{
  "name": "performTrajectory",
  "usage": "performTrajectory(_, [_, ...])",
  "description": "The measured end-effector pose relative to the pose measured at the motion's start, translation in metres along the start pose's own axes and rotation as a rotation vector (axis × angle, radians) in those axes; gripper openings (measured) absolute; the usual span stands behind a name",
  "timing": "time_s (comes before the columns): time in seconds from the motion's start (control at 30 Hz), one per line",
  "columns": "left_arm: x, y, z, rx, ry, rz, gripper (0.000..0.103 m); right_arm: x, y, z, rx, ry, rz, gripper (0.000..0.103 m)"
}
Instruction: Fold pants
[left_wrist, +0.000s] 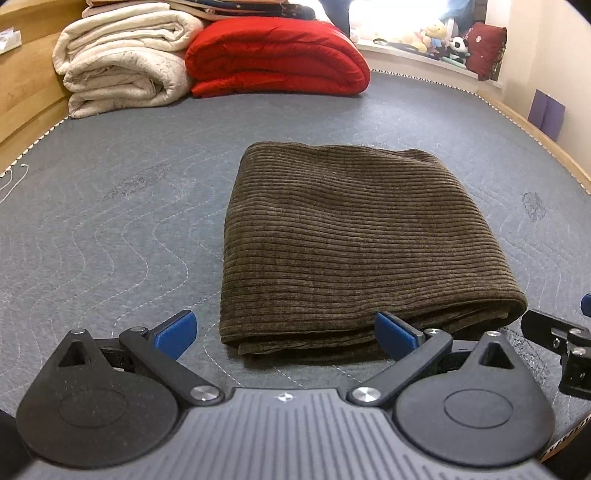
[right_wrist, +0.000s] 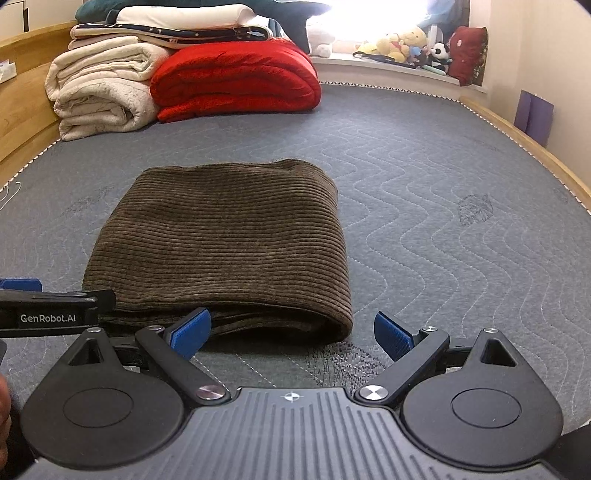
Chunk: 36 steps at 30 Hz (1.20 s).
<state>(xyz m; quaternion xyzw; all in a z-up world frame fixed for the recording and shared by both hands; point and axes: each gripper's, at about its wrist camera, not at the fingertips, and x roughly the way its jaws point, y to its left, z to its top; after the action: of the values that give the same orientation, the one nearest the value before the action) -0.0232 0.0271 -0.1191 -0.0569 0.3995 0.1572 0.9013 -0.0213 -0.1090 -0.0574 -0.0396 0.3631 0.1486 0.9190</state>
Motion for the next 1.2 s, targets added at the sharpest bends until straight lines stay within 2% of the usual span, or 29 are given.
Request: performTrajectory(1.2, [0.0044,0.0025,-0.0044,-0.002,0.013,0.008,0.103,0.0038,0.0000,-0.0013,0.012,0.015,0.001,0.095])
